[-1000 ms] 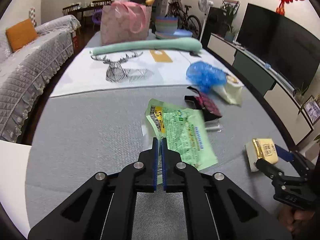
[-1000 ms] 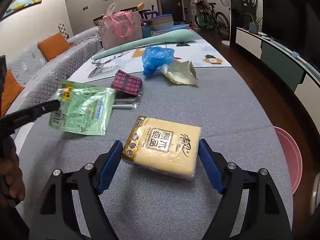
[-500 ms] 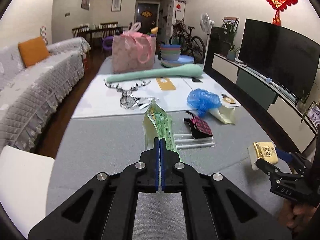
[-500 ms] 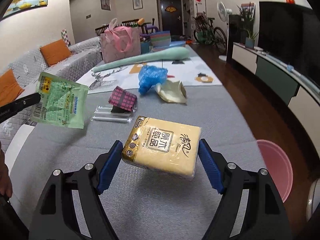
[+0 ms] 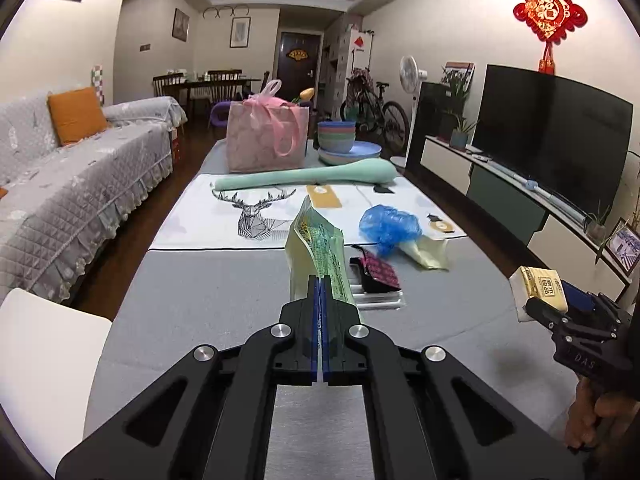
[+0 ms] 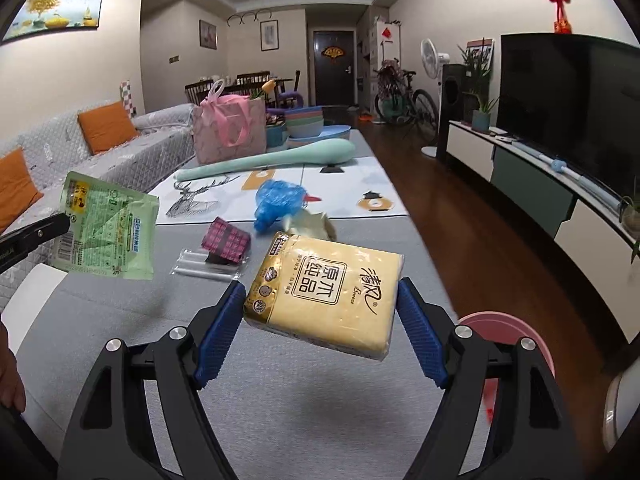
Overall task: Collect trash
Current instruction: 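Carry the tissue pack and green wrapper in both tools over the wastebasket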
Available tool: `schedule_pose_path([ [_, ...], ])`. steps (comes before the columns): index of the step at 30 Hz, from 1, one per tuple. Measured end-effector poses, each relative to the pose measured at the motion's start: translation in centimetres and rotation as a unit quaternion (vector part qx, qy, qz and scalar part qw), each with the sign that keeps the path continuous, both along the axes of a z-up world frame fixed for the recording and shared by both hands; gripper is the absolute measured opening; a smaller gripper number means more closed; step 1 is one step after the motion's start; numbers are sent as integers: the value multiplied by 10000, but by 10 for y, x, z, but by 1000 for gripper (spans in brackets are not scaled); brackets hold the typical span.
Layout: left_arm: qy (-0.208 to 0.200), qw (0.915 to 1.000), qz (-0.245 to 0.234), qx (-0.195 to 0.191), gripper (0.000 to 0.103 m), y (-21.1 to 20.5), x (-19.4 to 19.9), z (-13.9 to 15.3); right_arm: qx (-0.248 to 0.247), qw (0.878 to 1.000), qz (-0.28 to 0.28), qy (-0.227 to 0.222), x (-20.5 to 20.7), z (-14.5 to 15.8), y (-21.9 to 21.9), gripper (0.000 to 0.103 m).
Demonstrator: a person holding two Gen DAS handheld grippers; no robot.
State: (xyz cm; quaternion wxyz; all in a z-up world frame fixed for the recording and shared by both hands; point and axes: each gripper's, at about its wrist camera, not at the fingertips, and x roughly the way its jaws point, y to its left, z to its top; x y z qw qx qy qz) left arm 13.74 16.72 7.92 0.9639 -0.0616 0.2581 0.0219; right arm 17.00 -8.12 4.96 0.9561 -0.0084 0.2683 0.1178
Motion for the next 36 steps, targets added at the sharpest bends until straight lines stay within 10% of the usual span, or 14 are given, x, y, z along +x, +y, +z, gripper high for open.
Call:
schedule_pose_path([
  [36,-278,9971,-710,-9,1,-81,-15,-9,214,9957,-871,-231,-5,18,-112,76],
])
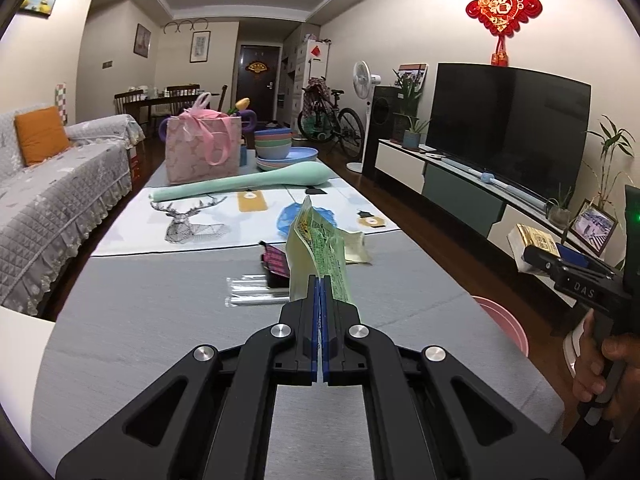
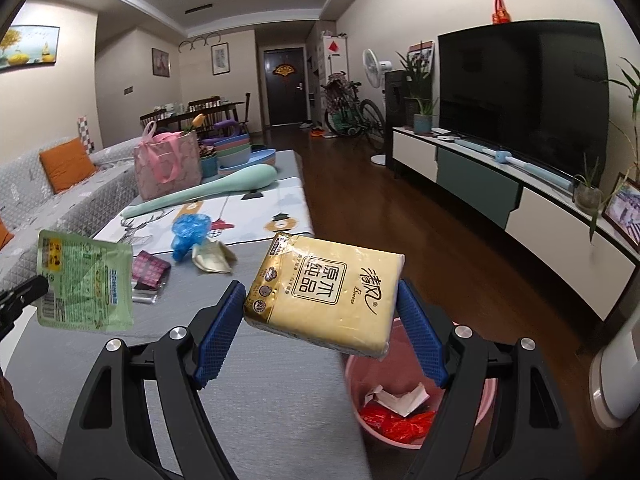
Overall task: Collect trash
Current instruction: 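Carry the tissue pack and green wrapper in both tools over the wastebasket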
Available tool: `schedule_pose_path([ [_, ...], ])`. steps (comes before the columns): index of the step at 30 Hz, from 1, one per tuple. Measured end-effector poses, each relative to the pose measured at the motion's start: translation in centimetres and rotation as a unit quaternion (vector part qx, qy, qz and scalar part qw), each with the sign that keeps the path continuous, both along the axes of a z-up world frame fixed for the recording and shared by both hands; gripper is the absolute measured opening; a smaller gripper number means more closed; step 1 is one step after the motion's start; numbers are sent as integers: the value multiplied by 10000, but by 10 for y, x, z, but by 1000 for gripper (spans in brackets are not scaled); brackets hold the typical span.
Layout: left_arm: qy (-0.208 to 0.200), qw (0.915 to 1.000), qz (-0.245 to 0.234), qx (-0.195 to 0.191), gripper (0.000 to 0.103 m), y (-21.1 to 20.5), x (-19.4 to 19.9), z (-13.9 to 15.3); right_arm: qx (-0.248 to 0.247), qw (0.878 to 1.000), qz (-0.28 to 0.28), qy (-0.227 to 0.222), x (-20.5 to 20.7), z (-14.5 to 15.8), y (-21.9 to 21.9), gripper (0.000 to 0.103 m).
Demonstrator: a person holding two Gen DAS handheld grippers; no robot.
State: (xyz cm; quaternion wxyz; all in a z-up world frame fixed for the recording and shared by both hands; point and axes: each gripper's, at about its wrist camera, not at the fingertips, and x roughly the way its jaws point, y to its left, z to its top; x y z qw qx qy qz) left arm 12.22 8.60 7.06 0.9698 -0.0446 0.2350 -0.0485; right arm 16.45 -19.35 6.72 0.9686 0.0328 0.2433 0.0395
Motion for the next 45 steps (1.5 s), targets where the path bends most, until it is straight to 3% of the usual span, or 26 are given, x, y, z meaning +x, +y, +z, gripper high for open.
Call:
schedule_pose_path([
  [29,233,9959,-860,-120,1,-117,19,-5,277,9936,-1034,352,7,-6,-140,76],
  [37,258,9924,-1198,-138,1,-159,38,-6,265,9923,-1135,430,13,-12,-155,76],
  [45,510,9877,-1474,-71,1,-206,67,-26,273,9906,-1212,578,34,-26,-160,76],
])
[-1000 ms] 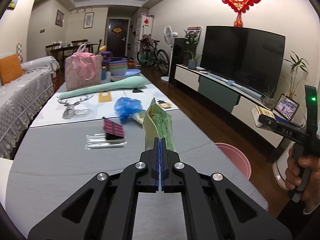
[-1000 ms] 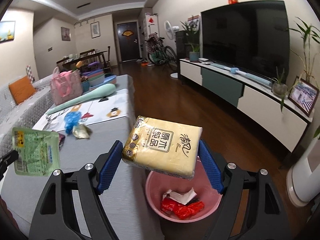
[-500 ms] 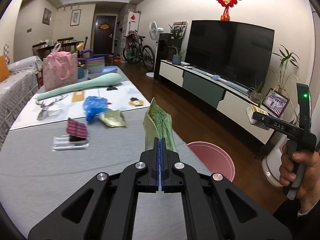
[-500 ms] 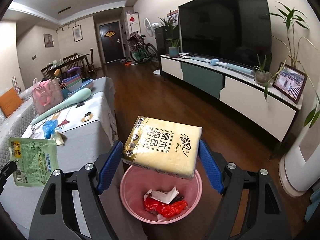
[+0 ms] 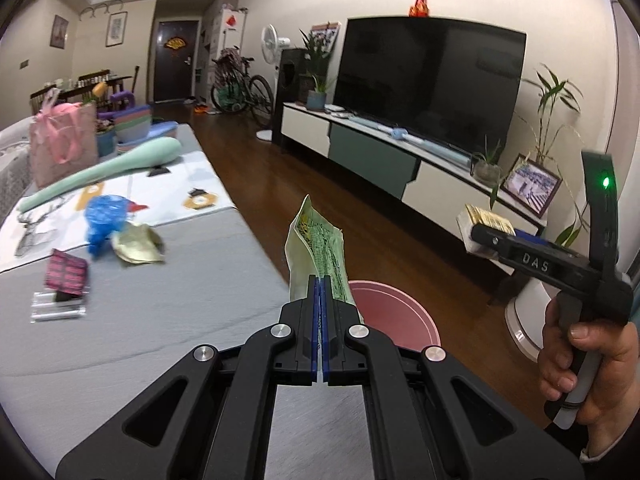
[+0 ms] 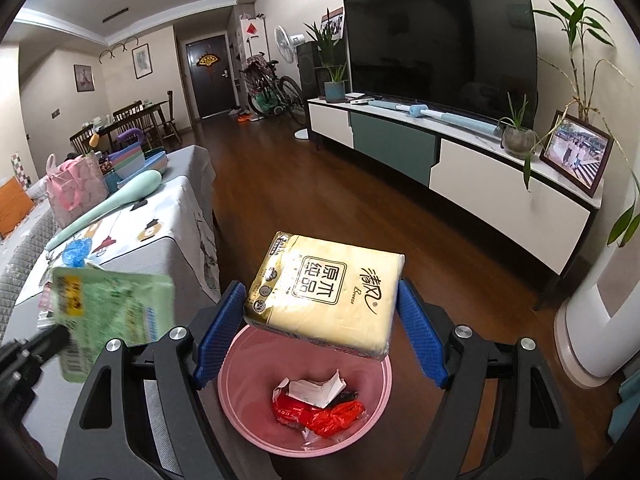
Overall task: Collect trash
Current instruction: 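Carry the tissue pack and green wrapper in both tools over the wastebasket, then open both tools to drop the tissue pack and wrapper into the wastebasket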
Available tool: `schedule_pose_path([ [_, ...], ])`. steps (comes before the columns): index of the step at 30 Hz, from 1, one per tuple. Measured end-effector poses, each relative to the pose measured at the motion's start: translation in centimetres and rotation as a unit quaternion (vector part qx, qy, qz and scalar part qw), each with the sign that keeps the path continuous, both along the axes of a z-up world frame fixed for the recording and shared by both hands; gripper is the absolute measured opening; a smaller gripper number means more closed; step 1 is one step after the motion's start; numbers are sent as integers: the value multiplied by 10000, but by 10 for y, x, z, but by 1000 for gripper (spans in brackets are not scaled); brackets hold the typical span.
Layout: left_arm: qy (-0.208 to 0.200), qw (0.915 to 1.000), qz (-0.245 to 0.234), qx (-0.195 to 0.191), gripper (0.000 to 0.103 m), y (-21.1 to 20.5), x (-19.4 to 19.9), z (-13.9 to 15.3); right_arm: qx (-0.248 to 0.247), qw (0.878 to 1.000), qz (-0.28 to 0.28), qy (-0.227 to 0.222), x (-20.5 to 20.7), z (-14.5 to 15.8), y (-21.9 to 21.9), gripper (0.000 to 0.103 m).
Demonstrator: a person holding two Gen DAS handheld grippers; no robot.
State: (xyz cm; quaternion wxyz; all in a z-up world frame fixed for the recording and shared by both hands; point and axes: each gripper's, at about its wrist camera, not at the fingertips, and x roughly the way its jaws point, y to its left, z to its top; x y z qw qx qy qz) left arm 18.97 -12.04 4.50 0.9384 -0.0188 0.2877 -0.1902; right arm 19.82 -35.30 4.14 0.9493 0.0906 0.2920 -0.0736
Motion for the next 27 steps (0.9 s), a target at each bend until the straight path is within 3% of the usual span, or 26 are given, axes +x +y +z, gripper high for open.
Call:
schedule_pose_path([
  [13,542,9982,-113,241,1,-53,49,-39,200,9994,-54,268,38,-29,-6,76],
  [16,714,9972,-81,196,1,-58,60,-44,189,9990,-80,403,45,-37,-8,82],
  [17,777,9968,-86,180,3,-60,64,-45,220,9987,-72,455,48,-39,-9,89],
  [20,934,9954,-124,163,31,-63,71,-49,394,9977,-47,549,51,-44,-11,90],
  [27,781,9969,-72,97,32,-50,56,-40,409,9982,-41,428,51,-38,-2,90],
])
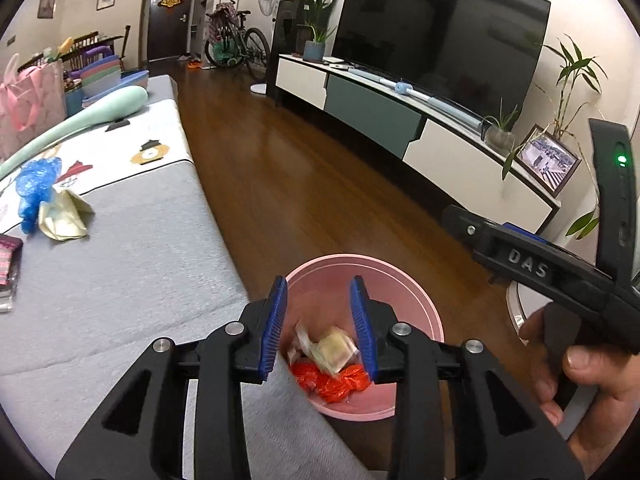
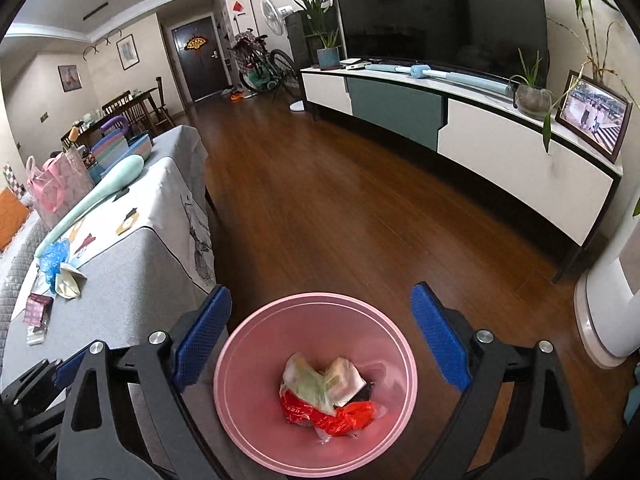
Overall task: Collect trash
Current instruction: 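Open both tools to drop the tissue pack and wrapper into the wastebasket, then grasp the pink-black card with the left tool while the right tool grasps the cream paper bag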
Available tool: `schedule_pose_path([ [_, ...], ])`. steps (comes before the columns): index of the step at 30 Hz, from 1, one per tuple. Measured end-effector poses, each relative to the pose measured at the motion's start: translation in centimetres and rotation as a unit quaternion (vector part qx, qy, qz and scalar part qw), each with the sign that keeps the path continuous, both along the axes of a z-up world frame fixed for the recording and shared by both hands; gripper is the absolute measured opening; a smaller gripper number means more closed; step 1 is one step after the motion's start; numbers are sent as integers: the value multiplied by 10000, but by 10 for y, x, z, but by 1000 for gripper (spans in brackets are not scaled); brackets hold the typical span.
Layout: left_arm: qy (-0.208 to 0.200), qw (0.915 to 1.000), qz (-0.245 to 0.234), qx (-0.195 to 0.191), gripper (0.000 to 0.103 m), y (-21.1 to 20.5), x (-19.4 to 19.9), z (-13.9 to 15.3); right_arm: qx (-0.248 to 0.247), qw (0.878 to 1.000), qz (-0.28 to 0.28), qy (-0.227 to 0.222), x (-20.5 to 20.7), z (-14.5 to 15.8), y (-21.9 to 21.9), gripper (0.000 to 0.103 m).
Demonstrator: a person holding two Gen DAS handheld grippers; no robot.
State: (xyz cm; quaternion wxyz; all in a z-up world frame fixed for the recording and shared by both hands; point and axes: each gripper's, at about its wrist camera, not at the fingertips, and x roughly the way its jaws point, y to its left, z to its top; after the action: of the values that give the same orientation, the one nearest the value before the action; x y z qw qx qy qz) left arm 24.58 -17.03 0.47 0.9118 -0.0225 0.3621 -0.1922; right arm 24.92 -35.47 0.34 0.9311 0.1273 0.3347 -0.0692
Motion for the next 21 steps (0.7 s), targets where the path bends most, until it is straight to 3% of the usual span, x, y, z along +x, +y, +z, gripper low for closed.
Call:
schedule_pose_path([
  [5,-239,9997,17,45,32,24,-21,20,-25,9999,116,-106,-2,8,18,87],
  [12,-553,9978,271,244,32,89,-44,48,6,9977,485,-467,-13,37,67,79],
  [17,-667,9949,644,395,32,161,-49,65,349,9918,1056,-636,-25,52,112,48],
  [21,-767,9906,987,548,32,214,-46,72,178,9857,1440,-852,-33,60,152,39],
])
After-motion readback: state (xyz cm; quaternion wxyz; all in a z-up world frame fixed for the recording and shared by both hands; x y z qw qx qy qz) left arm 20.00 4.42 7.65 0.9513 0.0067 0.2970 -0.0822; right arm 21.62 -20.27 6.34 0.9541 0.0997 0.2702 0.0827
